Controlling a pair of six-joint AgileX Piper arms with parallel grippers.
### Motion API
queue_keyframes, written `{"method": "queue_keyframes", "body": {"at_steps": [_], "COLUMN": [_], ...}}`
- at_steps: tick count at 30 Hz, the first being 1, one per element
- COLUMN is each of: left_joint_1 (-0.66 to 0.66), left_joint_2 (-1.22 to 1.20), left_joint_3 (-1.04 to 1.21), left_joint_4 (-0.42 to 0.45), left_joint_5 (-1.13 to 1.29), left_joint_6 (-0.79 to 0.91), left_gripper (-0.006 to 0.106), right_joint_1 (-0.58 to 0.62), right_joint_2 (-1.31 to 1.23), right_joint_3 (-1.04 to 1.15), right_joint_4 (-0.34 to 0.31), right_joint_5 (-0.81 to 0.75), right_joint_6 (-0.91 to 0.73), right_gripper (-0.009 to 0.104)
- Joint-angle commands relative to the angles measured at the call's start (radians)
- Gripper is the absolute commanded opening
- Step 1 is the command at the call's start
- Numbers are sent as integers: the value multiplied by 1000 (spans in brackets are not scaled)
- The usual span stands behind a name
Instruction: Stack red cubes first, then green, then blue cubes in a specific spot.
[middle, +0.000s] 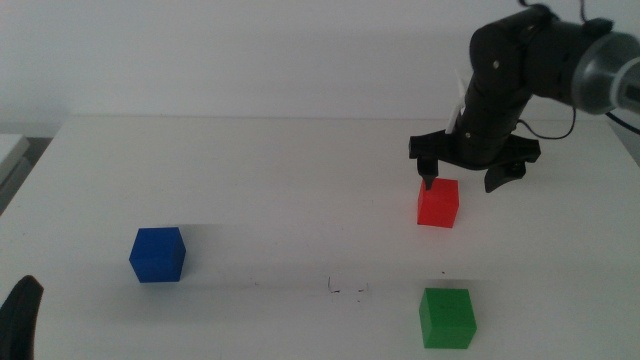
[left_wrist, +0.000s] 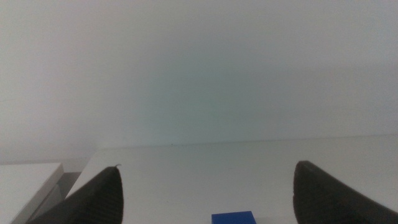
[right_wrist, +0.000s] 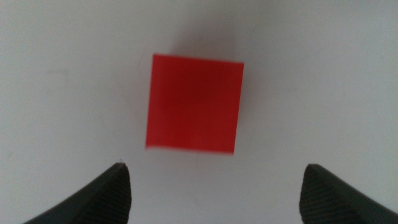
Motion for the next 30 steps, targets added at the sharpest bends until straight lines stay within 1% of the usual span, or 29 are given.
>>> {"method": "queue_keyframes", "body": {"at_steps": [1, 3, 7, 16, 21, 24, 30], "left_joint_1": [-4, -4, -4, -4, -4, -4, -4], "left_joint_2": [-4, -4, -4, -4, -4, -4, -4], "left_joint_3": [0, 0, 0, 0, 0, 0, 0], "left_joint_4": [-2, -2, -2, -2, -2, -2, -2], "left_joint_5": [-11, -11, -11, -11, -11, -11, -11], "left_joint_6": [-3, -3, -3, -3, -3, -3, -3], "left_gripper": [94, 94, 94, 94, 94, 94, 94], "right_joint_1": [2, 2, 2, 6, 18, 22, 22], "right_joint_2": [19, 35, 44, 44, 46, 53, 106], "right_joint_3": [-14, -17, -19, -21, -21, -21, -21], "right_joint_4": [-43, -55, -52, -46, -66, -90, -94], "right_joint_5": [-24, -36, -67, -67, -101, -129, -142], "right_joint_6": [26, 38, 59, 87, 109, 132, 139], "right_gripper": [90, 89, 89, 89, 88, 88, 88]}}
